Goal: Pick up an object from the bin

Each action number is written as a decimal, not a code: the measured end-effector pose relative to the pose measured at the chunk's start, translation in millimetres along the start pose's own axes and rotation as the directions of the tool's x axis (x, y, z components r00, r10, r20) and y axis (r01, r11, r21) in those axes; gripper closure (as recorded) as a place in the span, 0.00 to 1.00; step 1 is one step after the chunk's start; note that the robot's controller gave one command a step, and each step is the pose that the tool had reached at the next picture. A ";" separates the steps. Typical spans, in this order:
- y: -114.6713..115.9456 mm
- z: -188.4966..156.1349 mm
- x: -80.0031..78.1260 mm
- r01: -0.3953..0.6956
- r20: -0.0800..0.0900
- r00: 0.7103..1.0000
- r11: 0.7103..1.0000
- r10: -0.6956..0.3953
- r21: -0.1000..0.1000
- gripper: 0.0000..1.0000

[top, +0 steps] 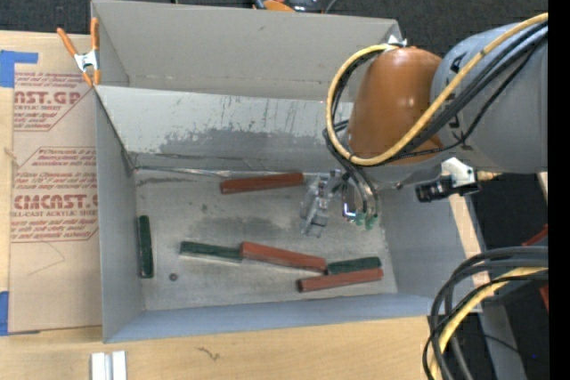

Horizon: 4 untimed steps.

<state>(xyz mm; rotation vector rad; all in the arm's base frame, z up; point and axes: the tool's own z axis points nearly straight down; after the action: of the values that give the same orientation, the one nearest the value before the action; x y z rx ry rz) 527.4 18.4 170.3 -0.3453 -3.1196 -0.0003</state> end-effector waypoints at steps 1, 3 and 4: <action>0.2 -2.1 -0.8 0.001 0.004 1.000 1.000 -0.001 -0.001 0.00; 17.1 101.1 43.7 -0.263 0.001 0.965 0.965 0.263 -0.001 1.00; 29.4 -71.2 26.2 -0.239 0.011 0.971 0.971 0.239 -0.006 1.00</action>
Offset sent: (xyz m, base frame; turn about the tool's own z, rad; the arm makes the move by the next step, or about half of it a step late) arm 0.0000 0.0000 0.0000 0.0000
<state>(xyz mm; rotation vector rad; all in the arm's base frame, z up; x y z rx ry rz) 508.5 52.7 241.5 -0.7215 -3.0672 -0.0054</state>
